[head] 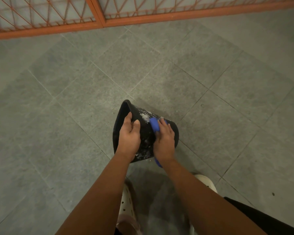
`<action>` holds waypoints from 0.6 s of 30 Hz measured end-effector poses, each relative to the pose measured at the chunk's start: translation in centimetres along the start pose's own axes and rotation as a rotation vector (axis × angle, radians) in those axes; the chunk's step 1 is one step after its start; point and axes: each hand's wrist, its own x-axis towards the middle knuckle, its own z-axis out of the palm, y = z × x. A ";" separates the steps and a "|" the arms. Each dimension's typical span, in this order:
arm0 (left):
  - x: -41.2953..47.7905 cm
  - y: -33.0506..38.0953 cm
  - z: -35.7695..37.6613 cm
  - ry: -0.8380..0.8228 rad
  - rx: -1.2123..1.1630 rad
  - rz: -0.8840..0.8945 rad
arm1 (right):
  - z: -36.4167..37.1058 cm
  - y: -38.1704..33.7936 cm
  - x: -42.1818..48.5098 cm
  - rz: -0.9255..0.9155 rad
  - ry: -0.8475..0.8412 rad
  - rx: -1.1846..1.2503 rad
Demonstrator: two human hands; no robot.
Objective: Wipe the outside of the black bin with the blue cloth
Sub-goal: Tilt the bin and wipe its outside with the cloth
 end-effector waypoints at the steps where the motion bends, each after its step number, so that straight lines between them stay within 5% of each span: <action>1: 0.0 0.1 0.0 0.003 0.006 0.011 | -0.1 0.1 -0.1 0.032 0.012 -0.006; 8: 0.0 0.2 -0.3 -0.041 -0.016 -0.018 | 0.6 -1.8 -1.5 -0.151 -0.037 -0.054; 14: 0.0 0.3 -0.5 -0.003 -0.030 -0.017 | 0.1 -0.9 -1.0 0.025 -0.023 -0.082; 18: 0.5 0.4 -0.3 -0.004 -0.062 -0.056 | 1.3 -2.0 -3.6 -0.168 -0.013 -0.094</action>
